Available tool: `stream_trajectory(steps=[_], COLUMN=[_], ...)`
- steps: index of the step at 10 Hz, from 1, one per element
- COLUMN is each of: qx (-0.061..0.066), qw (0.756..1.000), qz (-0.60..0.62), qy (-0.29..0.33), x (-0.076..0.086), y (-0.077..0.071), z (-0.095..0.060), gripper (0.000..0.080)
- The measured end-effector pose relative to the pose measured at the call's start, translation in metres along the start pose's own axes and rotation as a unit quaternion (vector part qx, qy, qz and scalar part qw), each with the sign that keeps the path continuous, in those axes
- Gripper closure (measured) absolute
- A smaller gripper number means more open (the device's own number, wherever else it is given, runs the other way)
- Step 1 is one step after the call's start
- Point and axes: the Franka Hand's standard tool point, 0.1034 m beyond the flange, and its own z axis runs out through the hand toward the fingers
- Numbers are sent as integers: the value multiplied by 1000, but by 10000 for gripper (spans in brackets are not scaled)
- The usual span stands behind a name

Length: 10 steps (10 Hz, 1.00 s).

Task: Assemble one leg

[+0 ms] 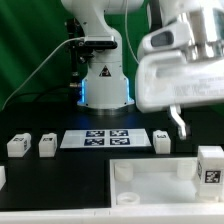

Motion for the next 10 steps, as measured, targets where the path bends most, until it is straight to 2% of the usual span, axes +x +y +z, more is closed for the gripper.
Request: stream_trajectory(steps=[1,2,3,4,5,6,10], qx=[2,12,15,12,9,7,3], qw=[1000,997,990,984,970,959,959], qz=[4,11,10,10,10,3,2], qy=[-15,-82,-140,-177,-242,-284,-284], x=[1,2,7,10,3,3,3], y=[2,0,5,12,13,14,18], z=[-3,-6,-4,3,5,2,8], gripper=[151,151,151,151,151,151,151])
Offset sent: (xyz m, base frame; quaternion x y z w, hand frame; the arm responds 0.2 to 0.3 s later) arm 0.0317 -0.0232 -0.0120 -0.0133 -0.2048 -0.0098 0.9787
